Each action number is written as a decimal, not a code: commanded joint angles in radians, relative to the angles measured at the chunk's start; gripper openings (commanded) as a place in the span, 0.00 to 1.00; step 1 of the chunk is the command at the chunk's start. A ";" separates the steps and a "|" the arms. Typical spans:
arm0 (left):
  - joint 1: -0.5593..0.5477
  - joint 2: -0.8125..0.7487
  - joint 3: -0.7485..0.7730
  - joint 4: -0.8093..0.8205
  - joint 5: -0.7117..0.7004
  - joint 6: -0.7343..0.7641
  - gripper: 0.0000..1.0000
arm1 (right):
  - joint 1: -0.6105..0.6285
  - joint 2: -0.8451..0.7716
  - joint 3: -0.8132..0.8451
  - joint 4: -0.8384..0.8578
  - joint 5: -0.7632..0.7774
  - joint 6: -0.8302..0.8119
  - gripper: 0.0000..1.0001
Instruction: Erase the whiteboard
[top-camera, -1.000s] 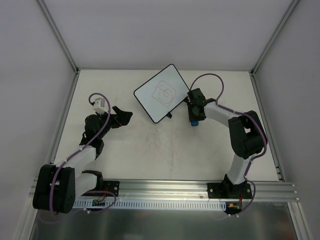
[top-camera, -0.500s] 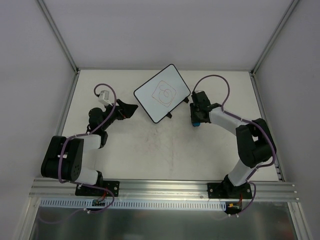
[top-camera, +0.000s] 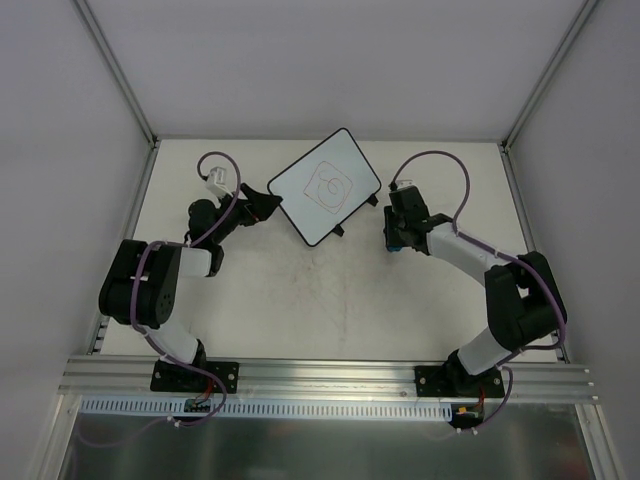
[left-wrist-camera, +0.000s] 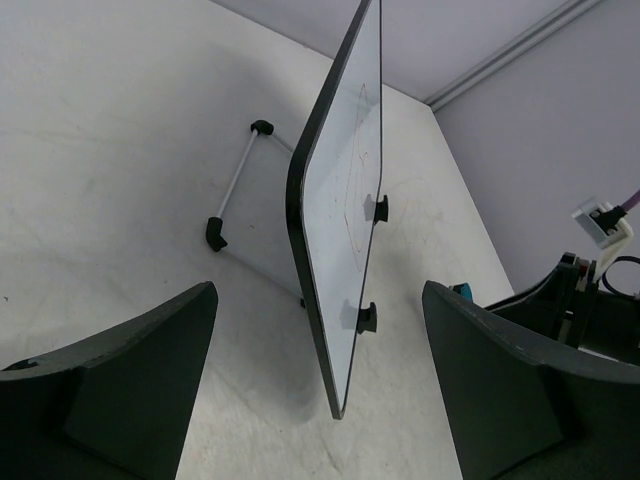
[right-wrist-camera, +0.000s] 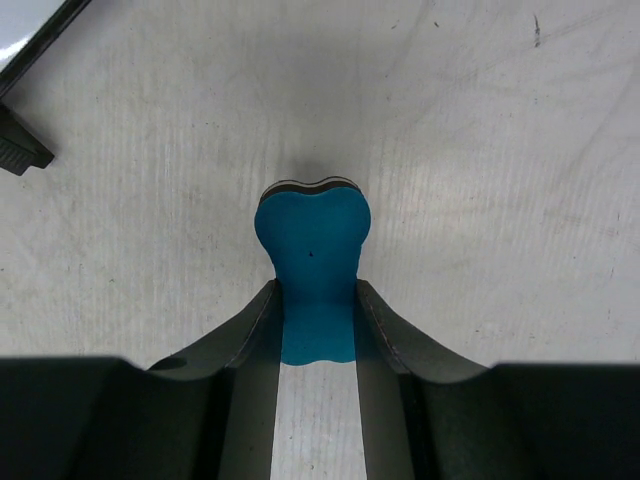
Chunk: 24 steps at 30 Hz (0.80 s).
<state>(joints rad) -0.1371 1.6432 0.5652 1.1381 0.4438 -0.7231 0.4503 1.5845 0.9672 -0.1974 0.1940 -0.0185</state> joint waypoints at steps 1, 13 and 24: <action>-0.016 0.038 0.054 0.064 -0.010 -0.007 0.84 | 0.007 -0.066 -0.013 0.053 -0.001 0.012 0.17; -0.048 0.205 0.128 0.282 0.052 -0.085 0.62 | 0.005 -0.093 -0.042 0.082 -0.016 0.009 0.16; -0.052 0.233 0.130 0.365 0.052 -0.150 0.47 | 0.007 -0.093 -0.041 0.081 -0.015 0.009 0.16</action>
<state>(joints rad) -0.1780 1.8751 0.6712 1.2598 0.4728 -0.8543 0.4503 1.5311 0.9306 -0.1448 0.1780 -0.0162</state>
